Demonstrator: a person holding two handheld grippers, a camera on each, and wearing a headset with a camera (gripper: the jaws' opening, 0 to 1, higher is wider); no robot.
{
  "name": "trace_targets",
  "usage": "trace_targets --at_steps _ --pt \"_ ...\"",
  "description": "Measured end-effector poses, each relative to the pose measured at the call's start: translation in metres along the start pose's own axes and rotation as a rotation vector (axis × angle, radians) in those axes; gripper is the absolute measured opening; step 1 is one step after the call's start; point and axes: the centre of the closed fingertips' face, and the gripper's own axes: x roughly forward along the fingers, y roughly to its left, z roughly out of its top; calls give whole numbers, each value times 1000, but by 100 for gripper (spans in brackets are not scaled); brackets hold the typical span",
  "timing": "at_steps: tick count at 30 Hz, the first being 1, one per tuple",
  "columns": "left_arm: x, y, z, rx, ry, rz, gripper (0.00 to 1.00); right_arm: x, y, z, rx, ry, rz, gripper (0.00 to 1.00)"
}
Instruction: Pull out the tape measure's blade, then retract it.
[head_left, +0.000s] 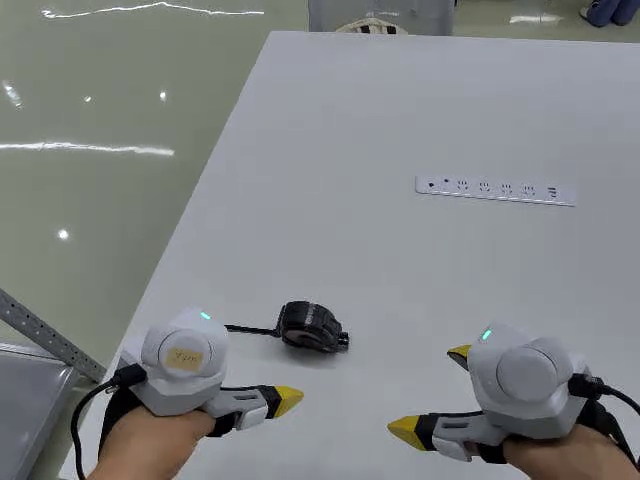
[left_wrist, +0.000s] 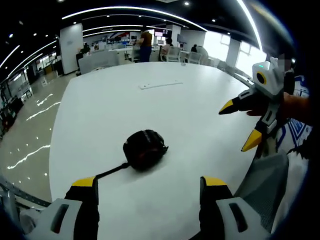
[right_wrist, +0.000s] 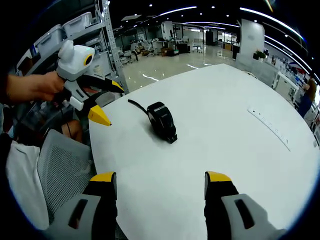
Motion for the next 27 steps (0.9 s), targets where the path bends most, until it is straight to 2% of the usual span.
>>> trace_targets --at_steps 14,27 --pt "14 7 11 117 20 -43 76 21 0 7 -54 12 32 72" --pt "23 9 12 216 52 -95 70 34 1 12 -91 18 50 70"
